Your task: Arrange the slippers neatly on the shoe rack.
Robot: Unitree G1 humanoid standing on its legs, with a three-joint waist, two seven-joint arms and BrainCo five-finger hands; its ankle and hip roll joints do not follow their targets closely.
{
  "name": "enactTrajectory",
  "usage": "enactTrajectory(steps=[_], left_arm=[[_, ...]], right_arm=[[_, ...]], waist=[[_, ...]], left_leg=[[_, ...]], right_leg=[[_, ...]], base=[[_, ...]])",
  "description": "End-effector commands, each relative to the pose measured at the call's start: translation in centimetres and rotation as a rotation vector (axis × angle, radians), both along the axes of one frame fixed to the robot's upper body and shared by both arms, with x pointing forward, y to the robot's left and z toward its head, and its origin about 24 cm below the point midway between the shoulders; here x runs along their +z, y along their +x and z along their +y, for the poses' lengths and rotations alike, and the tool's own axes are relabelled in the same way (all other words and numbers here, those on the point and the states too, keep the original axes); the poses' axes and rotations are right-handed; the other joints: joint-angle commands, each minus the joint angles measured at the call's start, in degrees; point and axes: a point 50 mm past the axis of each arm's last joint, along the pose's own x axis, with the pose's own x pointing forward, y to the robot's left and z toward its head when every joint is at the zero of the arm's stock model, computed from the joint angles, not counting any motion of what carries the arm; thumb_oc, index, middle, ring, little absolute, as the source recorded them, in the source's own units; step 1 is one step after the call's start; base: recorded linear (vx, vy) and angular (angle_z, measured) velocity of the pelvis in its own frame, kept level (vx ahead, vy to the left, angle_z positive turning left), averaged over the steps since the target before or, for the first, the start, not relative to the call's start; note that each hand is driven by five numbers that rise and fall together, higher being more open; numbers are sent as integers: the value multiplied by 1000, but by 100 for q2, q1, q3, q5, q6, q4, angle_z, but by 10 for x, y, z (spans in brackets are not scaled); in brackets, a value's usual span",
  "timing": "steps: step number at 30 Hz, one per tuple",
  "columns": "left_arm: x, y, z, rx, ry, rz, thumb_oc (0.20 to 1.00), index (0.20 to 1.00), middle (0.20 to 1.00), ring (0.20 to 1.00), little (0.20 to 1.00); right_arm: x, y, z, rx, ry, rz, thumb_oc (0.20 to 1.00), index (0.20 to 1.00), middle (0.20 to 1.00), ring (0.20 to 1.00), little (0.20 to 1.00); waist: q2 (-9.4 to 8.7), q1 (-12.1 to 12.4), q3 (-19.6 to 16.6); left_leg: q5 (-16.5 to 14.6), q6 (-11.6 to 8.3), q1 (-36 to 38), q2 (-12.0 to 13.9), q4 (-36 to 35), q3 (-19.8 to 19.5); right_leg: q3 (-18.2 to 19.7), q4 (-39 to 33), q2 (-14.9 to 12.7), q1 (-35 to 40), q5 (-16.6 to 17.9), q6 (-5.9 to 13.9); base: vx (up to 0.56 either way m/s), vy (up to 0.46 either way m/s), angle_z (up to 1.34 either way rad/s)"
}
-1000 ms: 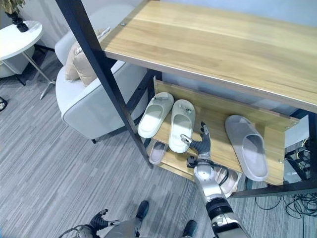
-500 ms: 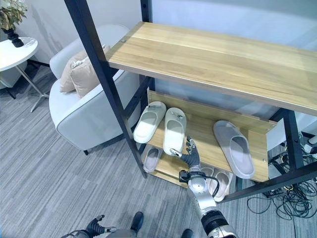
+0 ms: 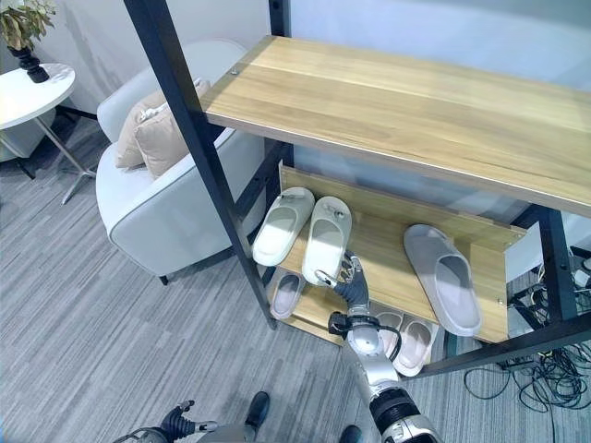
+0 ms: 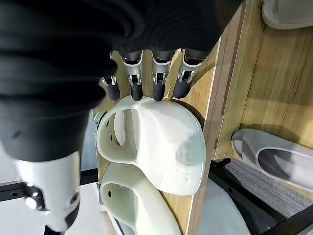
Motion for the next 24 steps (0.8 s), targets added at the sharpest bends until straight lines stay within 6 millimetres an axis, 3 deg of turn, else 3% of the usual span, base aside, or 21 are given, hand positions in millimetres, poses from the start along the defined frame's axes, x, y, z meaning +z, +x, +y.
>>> enactTrajectory(steps=[1, 4, 15, 23, 24], left_arm=[[-8, -9, -29, -29, -34, 52, 1000, 1000, 1000, 1000, 1000], [-8, -9, -29, -21, -28, 52, 1000, 1000, 1000, 1000, 1000], [-9, -14, -26, -19, -17, 66, 1000, 1000, 1000, 1000, 1000], [-10, -20, -24, -1, -11, 82, 1000, 1000, 1000, 1000, 1000], [-10, -22, -24, 0, -13, 85, 1000, 1000, 1000, 1000, 1000]], right_arm=[[9, 3, 32, 123, 61, -40, 1000, 1000, 1000, 1000, 1000], [10, 5, 43, 171, 66, -37, 1000, 1000, 1000, 1000, 1000], [13, 7, 52, 233, 71, -41, 1000, 1000, 1000, 1000, 1000], [11, 3, 34, 170, 0, -54, 1000, 1000, 1000, 1000, 1000], [24, 5, 23, 136, -69, -132, 1000, 1000, 1000, 1000, 1000]], waist=[[7, 137, 190], [-4, 122, 206], [-16, 142, 167], [-21, 66, 95], [-8, 30, 89]], left_leg=[[-539, 53, 248, -51, 71, 610], [-551, 52, 267, -52, 71, 648], [-560, 48, 321, -45, 71, 682], [-594, 52, 388, -20, 71, 753], [-598, 59, 408, -15, 71, 779]], right_leg=[[207, 38, -181, 352, -236, 303], [237, 38, -187, 366, -230, 297], [267, 38, -176, 409, -230, 285], [291, 38, -169, 444, -257, 284], [317, 38, -163, 461, -261, 285]], base=[[0, 0, 0], [0, 0, 0], [0, 0, 0], [0, 0, 0], [11, -20, -5]])
